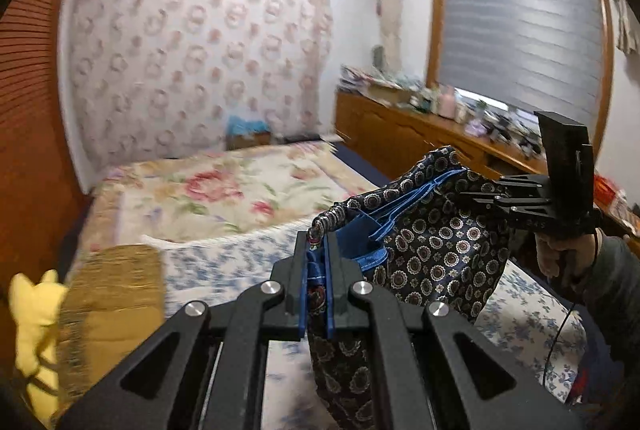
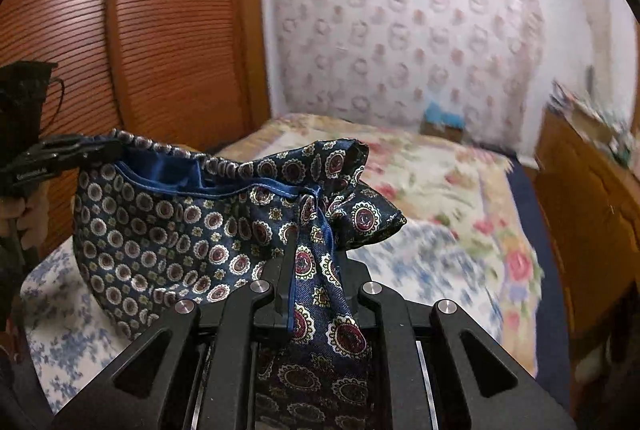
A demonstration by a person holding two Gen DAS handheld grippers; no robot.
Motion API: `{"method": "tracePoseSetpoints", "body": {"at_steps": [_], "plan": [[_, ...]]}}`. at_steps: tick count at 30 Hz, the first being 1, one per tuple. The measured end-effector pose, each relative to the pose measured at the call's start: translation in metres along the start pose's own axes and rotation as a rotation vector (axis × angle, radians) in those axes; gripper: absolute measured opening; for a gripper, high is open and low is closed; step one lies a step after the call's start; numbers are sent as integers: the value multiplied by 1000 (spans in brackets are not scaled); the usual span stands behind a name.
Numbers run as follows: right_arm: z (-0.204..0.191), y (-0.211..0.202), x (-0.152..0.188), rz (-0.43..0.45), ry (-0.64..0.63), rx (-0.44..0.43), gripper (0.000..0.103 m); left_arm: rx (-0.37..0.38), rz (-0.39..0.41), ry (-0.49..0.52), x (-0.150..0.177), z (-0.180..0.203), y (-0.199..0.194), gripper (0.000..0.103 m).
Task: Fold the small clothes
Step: 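Carry the robe bundle with both grippers to the bed edge beside the yellow plush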
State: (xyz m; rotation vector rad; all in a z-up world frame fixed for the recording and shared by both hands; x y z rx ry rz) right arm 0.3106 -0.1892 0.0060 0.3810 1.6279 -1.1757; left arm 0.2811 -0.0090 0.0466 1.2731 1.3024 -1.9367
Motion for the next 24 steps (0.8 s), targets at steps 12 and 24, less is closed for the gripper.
{"method": "tracePoseSetpoints", "body": {"at_steps": [12,24], "plan": [[-145,94,-99,-6,-298,-187,11,-276,87,-134,37,-143,-83,3],[-292,213,-131,-101,-604,-318,11,-425,53,-312,129,-216,-108,3]]}}
Point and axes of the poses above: each gripper's, at about its wrist camera, not at the fingertips, and y roughly the way its jaws point, z to its right, x to its underside, the point moved 10 cm from there along y, roughly the way its jaws point, and after that the axes turned 3 degrees about x, right-handed, at the moved point
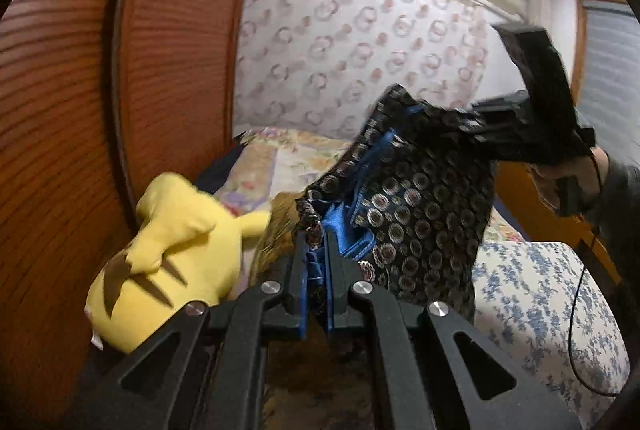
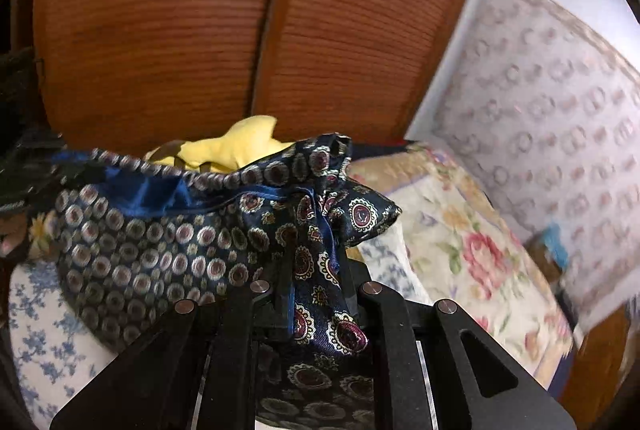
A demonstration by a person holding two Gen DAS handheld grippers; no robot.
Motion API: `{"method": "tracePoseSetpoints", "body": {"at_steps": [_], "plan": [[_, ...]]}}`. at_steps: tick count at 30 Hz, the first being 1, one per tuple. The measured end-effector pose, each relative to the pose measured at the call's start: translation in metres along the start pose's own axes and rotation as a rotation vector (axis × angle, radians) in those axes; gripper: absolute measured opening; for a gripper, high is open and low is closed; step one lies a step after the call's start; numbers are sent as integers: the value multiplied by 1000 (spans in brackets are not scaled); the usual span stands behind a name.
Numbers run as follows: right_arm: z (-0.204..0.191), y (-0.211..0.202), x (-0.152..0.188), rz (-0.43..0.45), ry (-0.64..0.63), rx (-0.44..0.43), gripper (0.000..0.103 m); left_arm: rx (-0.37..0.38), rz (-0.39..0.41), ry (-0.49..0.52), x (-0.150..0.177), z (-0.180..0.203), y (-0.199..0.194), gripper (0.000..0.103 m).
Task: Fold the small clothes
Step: 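Carry the robe bundle with both grippers to the bed edge beside the yellow plush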
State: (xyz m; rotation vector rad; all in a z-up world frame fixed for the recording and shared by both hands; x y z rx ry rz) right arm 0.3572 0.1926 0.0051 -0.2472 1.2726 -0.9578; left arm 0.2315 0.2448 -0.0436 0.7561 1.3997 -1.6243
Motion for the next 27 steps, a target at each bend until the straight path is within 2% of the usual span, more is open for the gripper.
{"method": "tracePoseSetpoints", "body": {"at_steps": [4,6,8,10,12,13,15,21,26,27], "plan": [[-9,43,-21,-34,-50,-16,11,-34,-43,-35,25,-17,2,3],[-14,64,-31,-29,-47,-29,15,-49,-61,-52,34,-22,3,3],[-15,76,-44,-28,-9,-6,24,-60,-77,-68,44,-29,3,3],[-9,76,-48,-12,42,10,45,-74,-81,-83,50,-35,4,3],[0,71,-48,9,101,21,57,-78,-81,-97,52,-37,2,3],[0,70,-50,15,119,33,60,-78,-85,-104,53,-39,3,3],[2,62,-43,22,160,48,60,-82,-93,-110,55,-41,4,3],[-24,48,19,-23,267,-48,60,-93,-94,-104,50,-45,3,8],[-64,33,50,-18,332,-104,60,-104,-67,-79,41,-46,-8,19],[-71,27,52,-8,346,-118,60,-103,-58,-79,39,-45,-12,28]]}}
Point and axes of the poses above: each gripper's, at about its wrist camera, not at the fingertips, and y roughly the way its jaws point, z to its right, x to its underside, the point moved 10 cm from there along y, roughly the way its jaws point, and after that the axes turned 3 degrees about x, right-handed, at the moved point
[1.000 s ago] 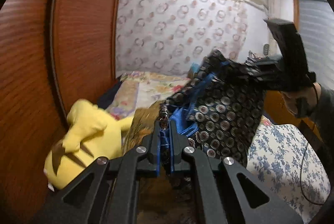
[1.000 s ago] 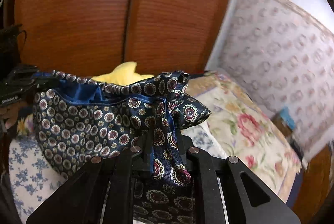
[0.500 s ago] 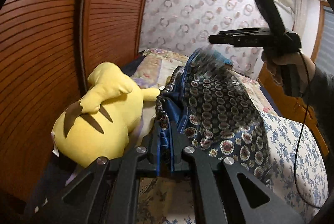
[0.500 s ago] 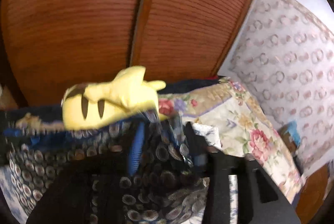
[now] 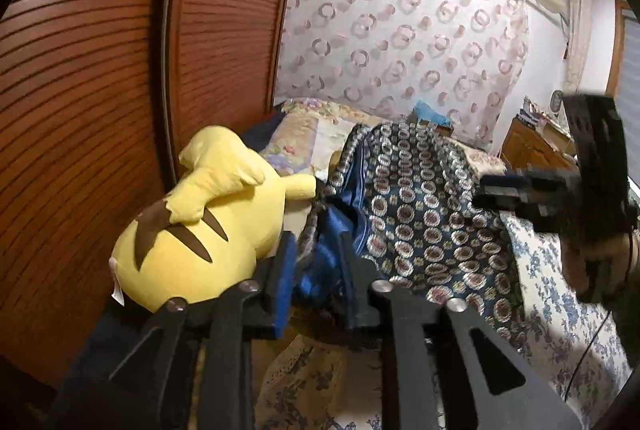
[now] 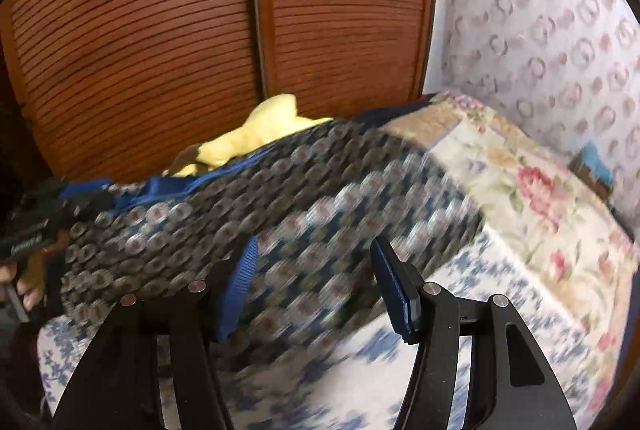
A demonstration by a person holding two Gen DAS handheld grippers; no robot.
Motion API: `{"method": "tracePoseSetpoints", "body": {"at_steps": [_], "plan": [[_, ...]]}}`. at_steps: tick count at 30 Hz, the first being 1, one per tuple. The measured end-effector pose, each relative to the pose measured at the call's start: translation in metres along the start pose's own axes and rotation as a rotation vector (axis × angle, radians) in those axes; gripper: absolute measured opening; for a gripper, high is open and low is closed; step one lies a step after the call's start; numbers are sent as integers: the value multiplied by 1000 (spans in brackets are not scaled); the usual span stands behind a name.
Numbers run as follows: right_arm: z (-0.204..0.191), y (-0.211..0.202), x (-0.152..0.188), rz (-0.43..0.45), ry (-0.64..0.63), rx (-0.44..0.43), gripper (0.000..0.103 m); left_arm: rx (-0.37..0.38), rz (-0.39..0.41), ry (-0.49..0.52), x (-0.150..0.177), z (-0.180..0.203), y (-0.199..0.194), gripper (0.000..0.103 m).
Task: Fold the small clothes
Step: 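Carry the robe bundle with both grippers to the bed edge beside the yellow plush, then open both grippers and release the robe bundle by the yellow plush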
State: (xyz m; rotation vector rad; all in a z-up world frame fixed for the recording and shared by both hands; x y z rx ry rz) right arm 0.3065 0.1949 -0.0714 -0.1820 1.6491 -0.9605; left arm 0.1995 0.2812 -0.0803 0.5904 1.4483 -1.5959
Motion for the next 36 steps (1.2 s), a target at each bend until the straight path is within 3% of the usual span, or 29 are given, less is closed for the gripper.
{"method": "tracePoseSetpoints", "body": {"at_steps": [1,5,10,15,24,31,36], "plan": [[-8,-6,5,12,6,-8,60,3,6,1,-2,0,-2,37],[-33,-13,17,22,-5,-36,60,-6,32,43,-8,9,-15,54],[-36,6,42,-37,30,14,61,1,66,70,-14,22,-33,55],[-33,-7,45,-11,71,48,60,14,76,102,-13,38,-47,55],[-12,-93,75,74,151,173,61,62,68,174,-1,95,-52,55],[14,-173,118,152,280,261,80,132,49,233,14,155,-50,55],[27,-218,147,186,341,370,83,180,44,272,20,196,-52,55]]}}
Point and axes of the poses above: each gripper's, at about its wrist camera, not at the fingertips, and y roughly the way its jaws point, z to its right, x to its underside, the point moved 10 cm from there along y, roughly the way its jaws point, and after that the axes turned 3 degrees about x, right-handed, at the moved point
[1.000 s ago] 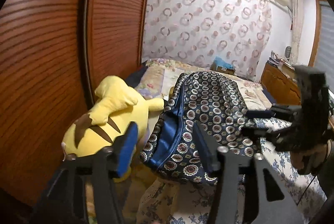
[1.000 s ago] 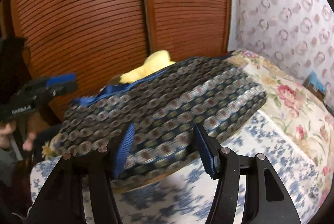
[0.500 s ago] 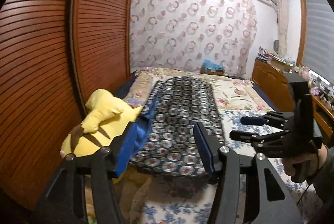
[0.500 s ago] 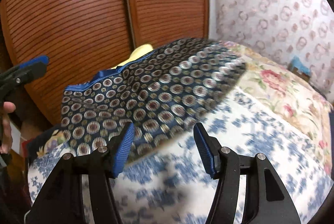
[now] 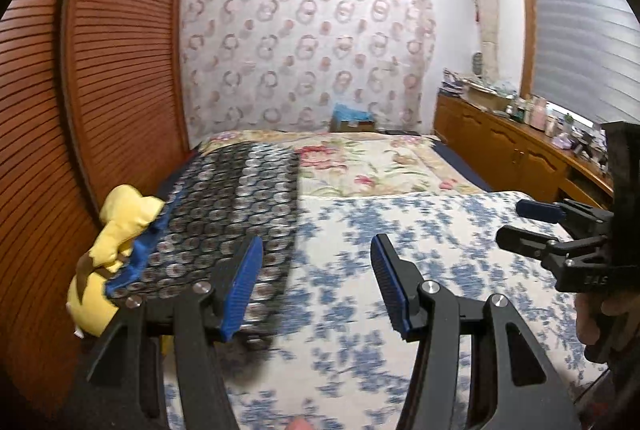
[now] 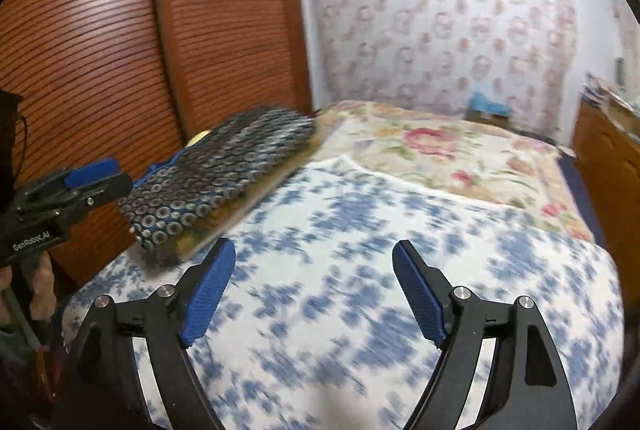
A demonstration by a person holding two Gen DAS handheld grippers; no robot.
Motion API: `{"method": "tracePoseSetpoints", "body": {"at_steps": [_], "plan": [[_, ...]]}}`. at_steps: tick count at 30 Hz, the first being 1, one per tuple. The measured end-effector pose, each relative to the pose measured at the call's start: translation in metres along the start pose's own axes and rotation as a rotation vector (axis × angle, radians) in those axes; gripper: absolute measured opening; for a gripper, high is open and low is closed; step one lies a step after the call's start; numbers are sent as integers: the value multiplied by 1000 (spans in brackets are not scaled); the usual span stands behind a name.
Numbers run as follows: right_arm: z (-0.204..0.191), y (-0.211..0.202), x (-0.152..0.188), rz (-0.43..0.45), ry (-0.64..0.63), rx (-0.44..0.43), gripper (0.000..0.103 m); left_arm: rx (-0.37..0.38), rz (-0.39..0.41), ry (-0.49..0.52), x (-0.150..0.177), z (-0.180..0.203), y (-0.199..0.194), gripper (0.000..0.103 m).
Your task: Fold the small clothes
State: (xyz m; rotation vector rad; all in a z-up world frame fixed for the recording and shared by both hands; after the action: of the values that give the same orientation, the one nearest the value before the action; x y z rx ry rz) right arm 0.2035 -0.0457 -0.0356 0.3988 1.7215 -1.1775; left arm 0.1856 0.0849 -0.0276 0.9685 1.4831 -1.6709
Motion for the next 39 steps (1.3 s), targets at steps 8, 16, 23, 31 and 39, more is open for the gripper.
{"method": "tracePoseSetpoints", "body": {"at_steps": [8,16,23,31,39], "plan": [[60,-68,6,89,97,165,83,34,5,28,-11,46,5,55],[91,-105,6,159,131,291,83,29,30,52,-15,67,-1,56],[97,-108,10,173,140,319,83,28,25,62,-17,74,-2,56],[100,-109,12,176,146,325,83,28,34,58,-17,75,-3,56],[100,-111,13,177,146,325,83,31,40,54,-18,77,-4,56]]}}
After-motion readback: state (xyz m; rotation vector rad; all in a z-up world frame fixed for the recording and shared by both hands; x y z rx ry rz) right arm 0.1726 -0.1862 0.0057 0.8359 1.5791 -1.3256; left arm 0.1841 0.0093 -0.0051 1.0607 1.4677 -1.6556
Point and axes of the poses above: each gripper's, at about its wrist camera, not at the fingertips, and y roughly the way its jaws point, z to its right, x to its underside, the point moved 10 cm from there along y, roughly the way its jaws point, and after that the axes turned 3 degrees about x, right-handed, at the moved point
